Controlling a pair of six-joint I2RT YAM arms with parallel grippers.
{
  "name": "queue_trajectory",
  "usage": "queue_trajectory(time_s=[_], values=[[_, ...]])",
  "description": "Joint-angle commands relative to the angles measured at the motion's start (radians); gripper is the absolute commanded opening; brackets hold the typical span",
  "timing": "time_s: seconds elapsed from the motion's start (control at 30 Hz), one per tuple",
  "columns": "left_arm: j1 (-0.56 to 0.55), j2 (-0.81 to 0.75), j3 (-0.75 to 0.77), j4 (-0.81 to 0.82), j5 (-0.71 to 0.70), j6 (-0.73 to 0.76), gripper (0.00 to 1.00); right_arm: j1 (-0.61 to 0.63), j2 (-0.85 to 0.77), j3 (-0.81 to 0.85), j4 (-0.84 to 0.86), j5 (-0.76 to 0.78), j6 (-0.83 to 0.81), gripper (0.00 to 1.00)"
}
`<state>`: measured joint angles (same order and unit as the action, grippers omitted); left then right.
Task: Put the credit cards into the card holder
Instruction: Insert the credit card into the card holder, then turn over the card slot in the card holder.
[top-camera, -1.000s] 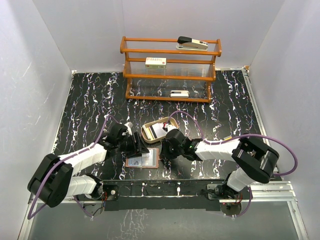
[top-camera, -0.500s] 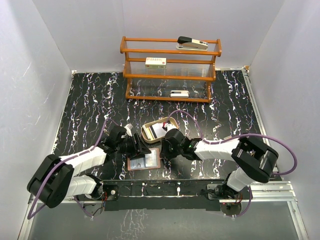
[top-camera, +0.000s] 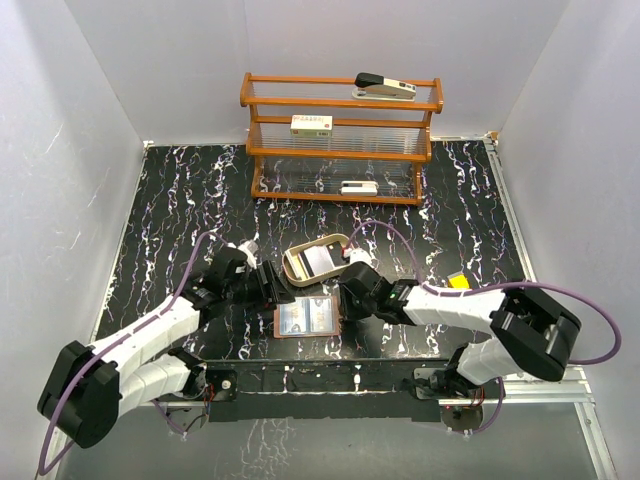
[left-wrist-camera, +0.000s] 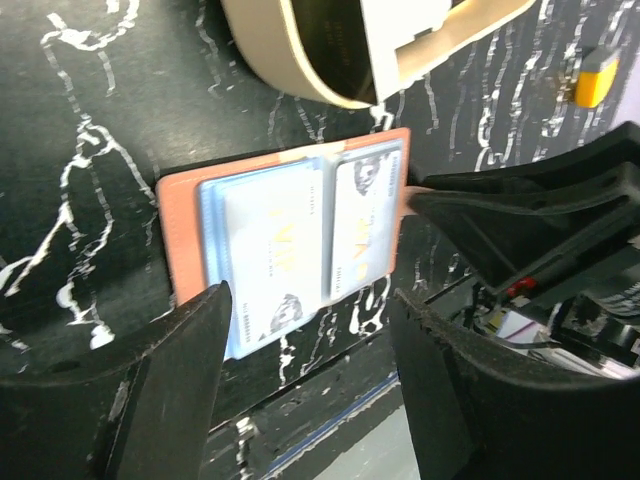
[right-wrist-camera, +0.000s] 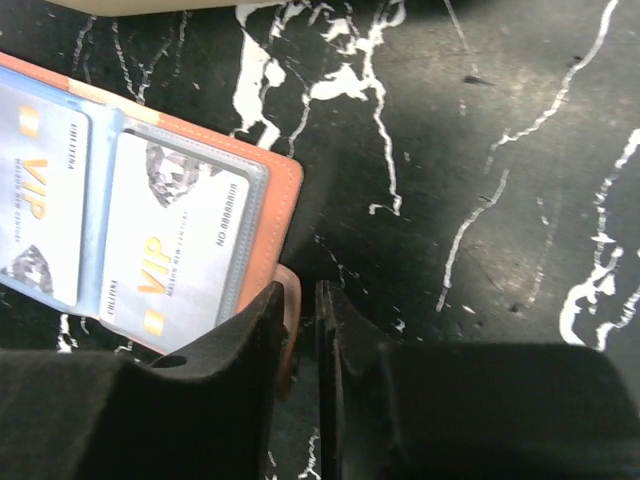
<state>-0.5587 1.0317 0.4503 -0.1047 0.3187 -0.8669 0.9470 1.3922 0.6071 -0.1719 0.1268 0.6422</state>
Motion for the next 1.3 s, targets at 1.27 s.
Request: queue_trajectory(time_s=[1.27], values=[[0.210,-0.047,-0.173,0.162,0.293,-0.029,0.57,0.110,0.292,0.332,-0.051,-0.018,0.124,0.10]])
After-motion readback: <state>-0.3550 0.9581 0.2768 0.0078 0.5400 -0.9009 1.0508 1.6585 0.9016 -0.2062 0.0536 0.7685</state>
